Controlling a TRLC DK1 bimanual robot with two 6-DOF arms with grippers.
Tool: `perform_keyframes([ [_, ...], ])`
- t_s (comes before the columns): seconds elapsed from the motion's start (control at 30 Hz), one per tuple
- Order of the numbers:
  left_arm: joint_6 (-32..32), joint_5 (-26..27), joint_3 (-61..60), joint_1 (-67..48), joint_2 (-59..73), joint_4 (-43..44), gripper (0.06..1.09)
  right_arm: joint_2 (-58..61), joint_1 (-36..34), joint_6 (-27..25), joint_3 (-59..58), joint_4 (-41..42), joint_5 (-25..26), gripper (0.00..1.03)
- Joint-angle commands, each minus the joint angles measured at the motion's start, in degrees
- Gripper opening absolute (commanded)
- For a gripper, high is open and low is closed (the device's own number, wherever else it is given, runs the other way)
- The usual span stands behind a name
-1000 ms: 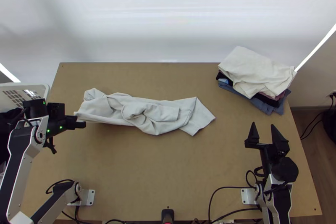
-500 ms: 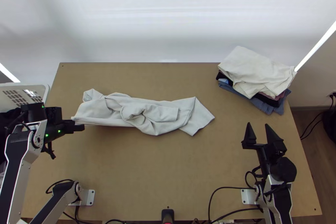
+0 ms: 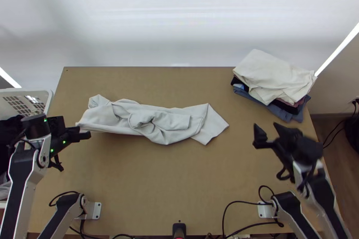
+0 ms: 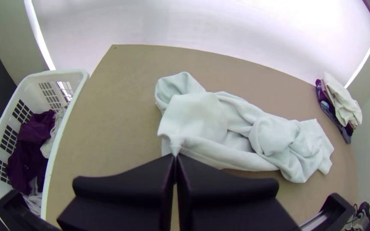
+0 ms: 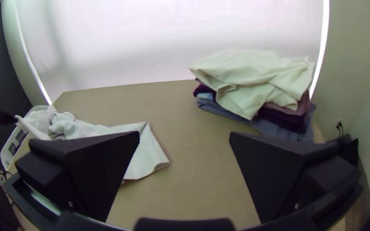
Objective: Fold the t-shirt
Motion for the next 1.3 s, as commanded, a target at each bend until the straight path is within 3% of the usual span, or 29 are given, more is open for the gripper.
perform_keyframes([
  [0.0, -2.4, -0.5, -2.7, -0.4, -4.4, 1.6, 0.09, 9.2, 2.0, 4.3, 7.4, -5.2, -0.1, 0.98],
  [0.13, -2.9, -0.5, -5.9, -0.6, -9.5, 2.8, 0.09, 17.3, 6.6, 8.6, 14.4, -9.5, -0.1, 0.98],
  [0.23, -2.8, -0.5, -8.6, -0.6, -12.3, 3.7, 0.09, 20.1, 12.2, 8.9, 16.5, -9.7, 0.0, 0.98],
  [0.33, -2.6, -0.5, -10.0, -0.7, -13.9, 4.2, 0.09, 21.8, 22.2, 6.5, 17.3, -8.3, 5.2, 0.98],
  [0.47, -2.7, -0.5, -11.5, -0.7, -14.8, 5.9, 0.09, 26.1, 29.2, 0.7, 18.4, -6.2, 6.8, 0.98],
  [0.7, -3.5, -0.5, -12.1, -1.8, -14.6, 8.1, 0.09, 32.8, 40.5, -16.1, 17.4, 1.8, 13.9, 0.97],
  [0.87, -4.0, -0.5, -11.6, -1.7, -14.3, 8.7, 0.09, 37.8, 43.6, -23.2, 16.3, 10.9, 15.0, 0.76],
  [0.97, -4.1, -0.5, -11.5, -1.7, -14.3, 8.7, 0.09, 41.5, 44.2, -23.9, 17.0, 14.7, 14.9, 0.60],
  [1.2, -4.1, -0.6, -11.2, -1.5, -14.4, 8.1, 0.09, 49.8, 48.0, -22.2, 18.4, 19.2, 14.8, 0.60],
  [1.27, -4.1, -0.6, -11.0, -1.3, -14.4, 7.9, 0.09, 52.6, 48.6, -21.2, 20.0, 19.6, 14.8, 0.67],
])
